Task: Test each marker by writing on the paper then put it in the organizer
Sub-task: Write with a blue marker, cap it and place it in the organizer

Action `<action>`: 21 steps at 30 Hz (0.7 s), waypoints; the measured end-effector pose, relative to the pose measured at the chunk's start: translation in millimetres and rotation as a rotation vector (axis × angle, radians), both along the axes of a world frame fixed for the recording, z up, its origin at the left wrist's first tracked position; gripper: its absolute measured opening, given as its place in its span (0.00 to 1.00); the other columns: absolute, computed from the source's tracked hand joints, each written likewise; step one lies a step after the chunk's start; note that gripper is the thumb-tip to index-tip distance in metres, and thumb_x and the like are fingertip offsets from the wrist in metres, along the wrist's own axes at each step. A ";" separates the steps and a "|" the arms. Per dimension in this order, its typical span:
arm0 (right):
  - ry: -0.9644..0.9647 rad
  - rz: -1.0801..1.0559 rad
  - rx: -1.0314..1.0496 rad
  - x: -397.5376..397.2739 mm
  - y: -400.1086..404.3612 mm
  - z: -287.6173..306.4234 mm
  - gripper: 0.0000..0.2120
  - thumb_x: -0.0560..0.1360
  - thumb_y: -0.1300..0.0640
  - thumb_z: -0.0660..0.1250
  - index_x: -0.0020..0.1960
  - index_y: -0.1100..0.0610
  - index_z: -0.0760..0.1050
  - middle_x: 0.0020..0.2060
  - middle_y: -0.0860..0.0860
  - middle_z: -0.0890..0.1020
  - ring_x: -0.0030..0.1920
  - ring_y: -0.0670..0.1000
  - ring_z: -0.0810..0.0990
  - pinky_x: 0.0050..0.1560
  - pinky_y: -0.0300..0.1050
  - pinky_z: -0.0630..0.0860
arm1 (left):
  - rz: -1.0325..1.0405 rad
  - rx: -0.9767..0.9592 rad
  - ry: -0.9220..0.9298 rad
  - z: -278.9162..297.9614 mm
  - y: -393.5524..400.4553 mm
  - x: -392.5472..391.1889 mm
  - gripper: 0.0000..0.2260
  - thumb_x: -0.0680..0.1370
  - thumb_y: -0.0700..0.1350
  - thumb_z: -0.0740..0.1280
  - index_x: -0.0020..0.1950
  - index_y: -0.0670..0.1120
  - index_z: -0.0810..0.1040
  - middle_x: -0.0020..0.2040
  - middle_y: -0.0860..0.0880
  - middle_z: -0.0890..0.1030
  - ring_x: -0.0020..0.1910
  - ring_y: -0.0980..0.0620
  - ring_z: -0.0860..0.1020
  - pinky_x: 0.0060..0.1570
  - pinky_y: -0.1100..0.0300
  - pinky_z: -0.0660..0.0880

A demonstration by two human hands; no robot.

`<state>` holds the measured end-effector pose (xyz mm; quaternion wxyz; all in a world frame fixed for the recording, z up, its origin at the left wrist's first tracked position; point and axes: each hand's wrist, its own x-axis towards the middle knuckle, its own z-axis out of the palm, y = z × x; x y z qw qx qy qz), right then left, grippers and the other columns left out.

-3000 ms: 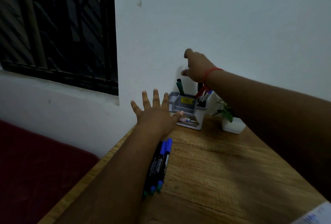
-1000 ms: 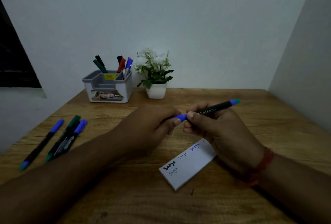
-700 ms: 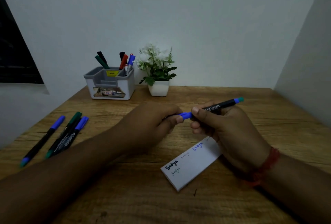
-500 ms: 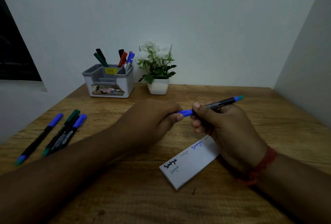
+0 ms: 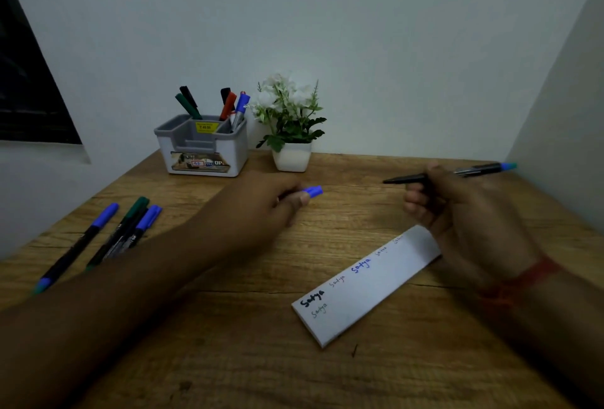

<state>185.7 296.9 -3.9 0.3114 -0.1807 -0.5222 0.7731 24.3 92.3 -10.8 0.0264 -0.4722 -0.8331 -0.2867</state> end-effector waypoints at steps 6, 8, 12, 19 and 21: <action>-0.015 0.096 0.137 -8.3 -26.7 -4.7 0.14 0.81 0.55 0.64 0.54 0.68 0.77 0.36 0.56 0.83 0.35 0.51 0.83 0.36 0.43 0.83 | 0.016 -0.137 0.174 -15.6 14.1 6.0 0.11 0.80 0.58 0.62 0.56 0.55 0.79 0.47 0.57 0.75 0.45 0.59 0.73 0.45 0.54 0.75; -0.018 0.112 0.141 -8.3 -29.3 -5.2 0.15 0.81 0.55 0.64 0.55 0.69 0.77 0.36 0.56 0.82 0.35 0.52 0.82 0.36 0.43 0.82 | 0.015 -0.182 0.197 -17.7 18.5 8.4 0.12 0.80 0.58 0.62 0.57 0.55 0.79 0.47 0.58 0.74 0.46 0.58 0.72 0.45 0.56 0.74; -0.040 0.122 0.165 -8.8 -32.5 -4.1 0.15 0.81 0.55 0.65 0.56 0.69 0.77 0.37 0.56 0.83 0.35 0.51 0.82 0.36 0.44 0.83 | 0.029 -0.256 0.196 -16.6 20.4 9.8 0.18 0.78 0.61 0.63 0.64 0.56 0.75 0.55 0.55 0.75 0.55 0.56 0.72 0.53 0.55 0.72; -0.032 0.107 0.161 -3.4 -29.8 -2.0 0.11 0.80 0.57 0.65 0.53 0.64 0.79 0.38 0.57 0.83 0.37 0.52 0.83 0.37 0.44 0.83 | 0.141 -0.562 0.144 -7.9 -4.1 -3.1 0.45 0.66 0.79 0.43 0.77 0.61 0.34 0.80 0.54 0.36 0.78 0.47 0.36 0.73 0.34 0.45; -0.013 0.099 0.141 -2.4 -30.7 -1.8 0.10 0.80 0.58 0.64 0.53 0.64 0.79 0.40 0.58 0.83 0.40 0.53 0.84 0.41 0.46 0.84 | 0.144 -0.613 0.120 -5.4 -5.7 -1.0 0.47 0.62 0.81 0.39 0.75 0.62 0.30 0.78 0.54 0.30 0.76 0.45 0.30 0.72 0.31 0.42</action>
